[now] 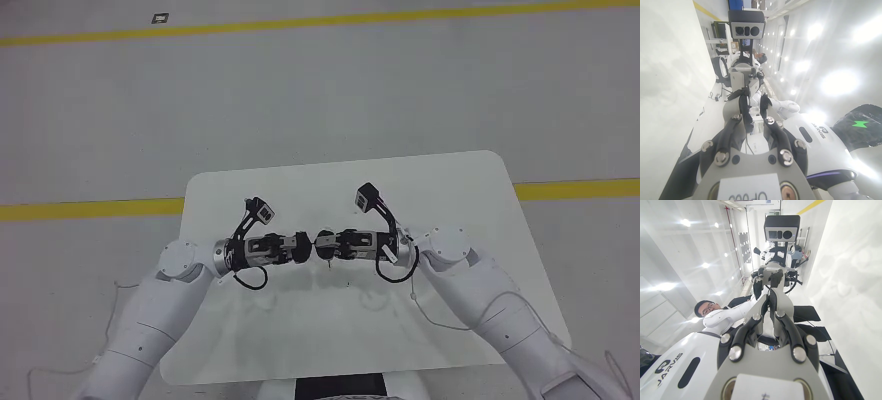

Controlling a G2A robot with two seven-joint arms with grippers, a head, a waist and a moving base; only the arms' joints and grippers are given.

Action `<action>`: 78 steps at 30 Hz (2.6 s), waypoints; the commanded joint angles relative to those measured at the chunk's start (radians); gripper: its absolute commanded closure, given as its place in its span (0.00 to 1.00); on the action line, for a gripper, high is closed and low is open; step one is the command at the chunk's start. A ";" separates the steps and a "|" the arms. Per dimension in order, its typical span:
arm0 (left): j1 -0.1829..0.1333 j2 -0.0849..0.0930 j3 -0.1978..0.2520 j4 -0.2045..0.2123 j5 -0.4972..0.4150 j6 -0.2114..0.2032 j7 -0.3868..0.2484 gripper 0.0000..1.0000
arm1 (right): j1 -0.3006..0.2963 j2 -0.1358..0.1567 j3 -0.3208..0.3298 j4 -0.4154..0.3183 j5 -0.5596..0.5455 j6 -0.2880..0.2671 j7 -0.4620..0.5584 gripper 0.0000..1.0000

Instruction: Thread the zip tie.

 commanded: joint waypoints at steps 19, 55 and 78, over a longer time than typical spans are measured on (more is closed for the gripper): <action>-0.028 -0.002 0.026 0.033 -0.011 -0.002 0.000 0.95 | 0.024 -0.010 -0.021 0.022 0.006 -0.007 0.012 1.00; -0.004 0.018 -0.009 0.035 -0.022 -0.027 -0.039 1.00 | -0.016 0.008 0.043 0.003 -0.045 0.002 0.010 0.00; 0.064 0.052 -0.276 -0.008 -0.035 -0.027 -0.075 1.00 | -0.016 0.008 0.043 0.003 -0.045 0.002 0.010 0.00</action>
